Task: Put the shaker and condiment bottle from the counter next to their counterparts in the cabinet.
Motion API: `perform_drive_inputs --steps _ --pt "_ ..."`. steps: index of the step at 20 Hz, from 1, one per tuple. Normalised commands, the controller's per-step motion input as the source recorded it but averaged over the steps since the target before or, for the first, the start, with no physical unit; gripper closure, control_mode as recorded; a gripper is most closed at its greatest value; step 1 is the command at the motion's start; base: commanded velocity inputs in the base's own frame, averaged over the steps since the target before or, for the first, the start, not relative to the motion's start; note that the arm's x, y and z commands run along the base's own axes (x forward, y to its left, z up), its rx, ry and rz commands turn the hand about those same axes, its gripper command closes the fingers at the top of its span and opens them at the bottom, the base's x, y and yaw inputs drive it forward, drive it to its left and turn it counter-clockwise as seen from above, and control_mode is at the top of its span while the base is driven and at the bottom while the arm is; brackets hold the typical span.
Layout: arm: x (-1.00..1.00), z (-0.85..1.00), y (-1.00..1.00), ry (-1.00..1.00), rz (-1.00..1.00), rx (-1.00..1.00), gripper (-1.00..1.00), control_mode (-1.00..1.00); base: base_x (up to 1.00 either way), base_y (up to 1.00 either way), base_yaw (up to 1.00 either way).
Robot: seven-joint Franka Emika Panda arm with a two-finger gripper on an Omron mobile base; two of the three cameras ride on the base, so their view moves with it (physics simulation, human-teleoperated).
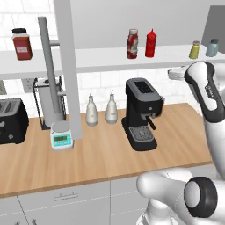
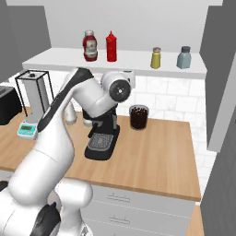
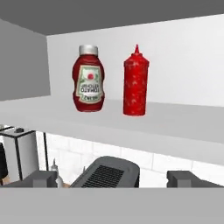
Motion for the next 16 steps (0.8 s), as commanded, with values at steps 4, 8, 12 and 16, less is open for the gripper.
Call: perform_drive_inputs --steps 4,8,12,16 --pt "-1.00 -0.91 0.00 -0.05 0.00 -0.06 -1.00 -1.00 0.00 0.00 0.00" --pt "-0.89 -1.00 0.00 -0.03 0.00 -0.12 -1.00 -1.00 0.00 0.00 0.00" --pt "-0.26 -0.53 0.00 0.00 0.03 -0.05 -1.00 -1.00 0.00 0.00 0.00" --pt "0.00 0.00 0.00 0.00 0.00 0.00 -1.00 -1.00 0.00 0.00 0.00"
